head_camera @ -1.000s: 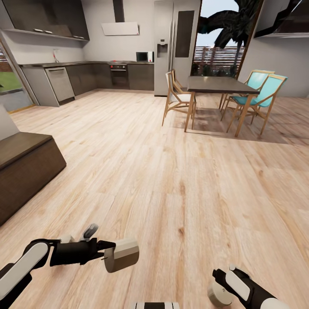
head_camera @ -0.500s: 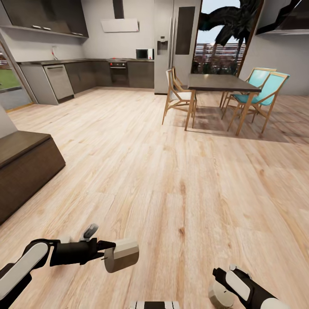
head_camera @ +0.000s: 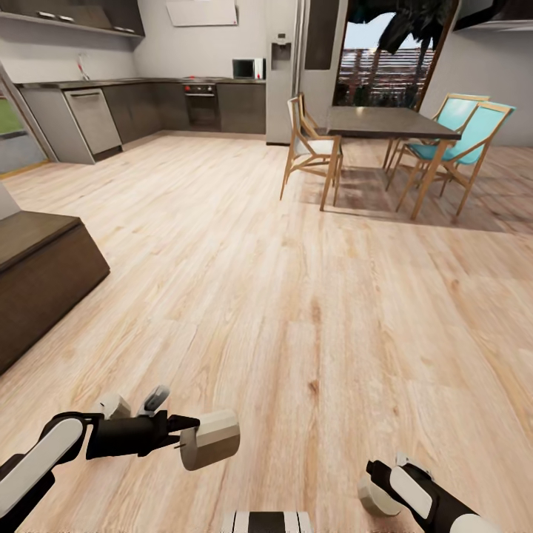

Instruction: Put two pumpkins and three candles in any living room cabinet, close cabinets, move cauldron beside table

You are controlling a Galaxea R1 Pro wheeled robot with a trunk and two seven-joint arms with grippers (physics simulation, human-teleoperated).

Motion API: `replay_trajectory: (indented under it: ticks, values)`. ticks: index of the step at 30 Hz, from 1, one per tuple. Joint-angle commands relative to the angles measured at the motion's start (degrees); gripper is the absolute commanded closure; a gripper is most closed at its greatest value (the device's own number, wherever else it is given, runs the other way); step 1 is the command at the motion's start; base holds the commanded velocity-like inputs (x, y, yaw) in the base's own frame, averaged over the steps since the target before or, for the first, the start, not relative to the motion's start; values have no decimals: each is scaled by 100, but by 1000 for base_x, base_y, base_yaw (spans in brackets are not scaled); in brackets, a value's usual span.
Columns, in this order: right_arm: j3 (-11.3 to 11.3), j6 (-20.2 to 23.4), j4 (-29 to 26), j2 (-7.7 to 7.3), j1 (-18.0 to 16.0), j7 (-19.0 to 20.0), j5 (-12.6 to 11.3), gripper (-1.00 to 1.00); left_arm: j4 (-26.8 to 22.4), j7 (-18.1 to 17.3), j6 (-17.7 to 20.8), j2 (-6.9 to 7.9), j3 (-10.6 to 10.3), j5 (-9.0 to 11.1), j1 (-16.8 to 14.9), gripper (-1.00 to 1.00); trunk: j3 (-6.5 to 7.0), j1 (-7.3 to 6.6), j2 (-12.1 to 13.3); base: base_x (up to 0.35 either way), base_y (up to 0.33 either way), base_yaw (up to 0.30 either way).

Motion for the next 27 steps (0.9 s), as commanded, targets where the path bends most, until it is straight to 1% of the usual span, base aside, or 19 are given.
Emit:
replay_trajectory:
  ticks: [1, 7, 9, 12, 16, 19, 23, 27]
  values:
    - [38, 15, -16, -7, -3, -42, -24, -100, -4, -13, 7, 4, -9, 9, -5, 100, -27, 1, -4, 0, 0, 0]
    - [44, -88, -16, -7, -3, -39, -25, -100, -8, -13, 7, 4, -9, 10, -5, 100, -160, 17, -12, 0, 0, 0]
    - [44, -97, -16, -7, -3, -38, -25, -100, -9, -14, 7, 4, -10, 10, -5, 100, -160, 17, -12, 0, 0, 0]
    - [44, -104, -16, -7, -3, -36, -22, -100, -9, -20, 12, 4, -9, 11, -3, 100, -227, 24, -16, 0, 0, 0]
    - [46, -114, -20, -6, -3, -35, -20, -100, -19, -33, 15, 9, -15, 25, -1, 100, -227, 24, -16, 0, 0, 0]
    - [50, -120, -24, -1, -3, -35, -18, -100, -152, -129, 21, 18, -17, 47, -8, 100, -227, 24, -16, 0, 0, 0]
    - [53, -121, -26, 1, -3, -35, -17, -100, -332, -271, 24, 116, -17, 74, -1, 100, -227, 24, -16, 13, 0, 0]
    - [53, -122, -32, 1, -3, -35, -17, -100, -359, -337, 25, 149, -13, 88, -1, 100, -227, 24, -16, 95, 0, 0]
